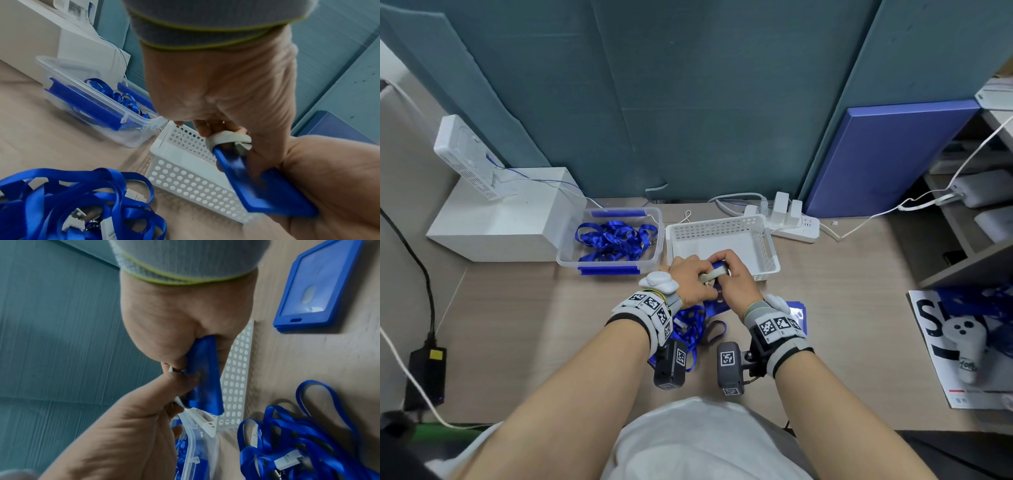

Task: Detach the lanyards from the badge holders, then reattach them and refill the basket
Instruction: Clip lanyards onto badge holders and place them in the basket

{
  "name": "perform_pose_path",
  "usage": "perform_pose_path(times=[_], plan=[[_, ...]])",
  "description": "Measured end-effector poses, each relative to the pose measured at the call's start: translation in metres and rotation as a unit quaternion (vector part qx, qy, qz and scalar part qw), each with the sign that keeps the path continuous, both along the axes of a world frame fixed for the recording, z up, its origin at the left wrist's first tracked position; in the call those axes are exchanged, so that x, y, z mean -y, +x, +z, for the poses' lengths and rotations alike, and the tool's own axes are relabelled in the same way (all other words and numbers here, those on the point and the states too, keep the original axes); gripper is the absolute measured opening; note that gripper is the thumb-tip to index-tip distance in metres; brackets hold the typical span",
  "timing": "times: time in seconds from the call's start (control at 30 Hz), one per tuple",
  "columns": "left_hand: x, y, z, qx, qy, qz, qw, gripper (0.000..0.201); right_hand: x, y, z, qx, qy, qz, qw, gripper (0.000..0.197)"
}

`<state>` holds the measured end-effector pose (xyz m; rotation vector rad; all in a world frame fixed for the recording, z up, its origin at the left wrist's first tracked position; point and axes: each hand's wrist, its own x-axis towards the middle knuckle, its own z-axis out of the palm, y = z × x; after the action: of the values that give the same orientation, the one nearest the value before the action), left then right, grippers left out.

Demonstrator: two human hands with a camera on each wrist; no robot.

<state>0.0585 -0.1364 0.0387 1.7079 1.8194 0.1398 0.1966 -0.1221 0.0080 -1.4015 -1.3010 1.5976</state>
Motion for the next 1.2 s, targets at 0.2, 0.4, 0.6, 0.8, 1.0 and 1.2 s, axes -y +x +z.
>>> perform_pose_path(times=[0.2,0.4,0.6,0.8,1.0,1.2], plan=[[0.001,0.004,-0.013,0.055,0.116,0.033,0.991,0.013,-0.007,0.001,0.003,-0.008,-0.02,-0.013,1.0,0.046],[-0.001,-0.002,-0.008,0.101,0.154,0.066,0.981,0.022,-0.015,0.005,0.003,0.0,-0.071,-0.063,0.995,0.031],[-0.001,-0.004,-0.015,0.124,0.134,0.09,0.979,0.009,-0.016,0.003,-0.014,0.037,-0.049,-0.095,0.994,0.011],[0.006,-0.01,-0.017,0.092,0.081,0.041,0.992,0.008,-0.026,0.012,-0.017,0.05,-0.04,-0.122,0.99,0.023],[0.014,-0.02,-0.017,0.12,0.041,0.1,0.987,0.013,-0.028,0.012,-0.019,0.043,-0.058,-0.104,0.992,0.019],[0.01,-0.019,-0.017,0.19,0.064,0.174,0.964,0.026,-0.035,0.005,-0.021,0.059,-0.096,-0.093,0.989,0.014]])
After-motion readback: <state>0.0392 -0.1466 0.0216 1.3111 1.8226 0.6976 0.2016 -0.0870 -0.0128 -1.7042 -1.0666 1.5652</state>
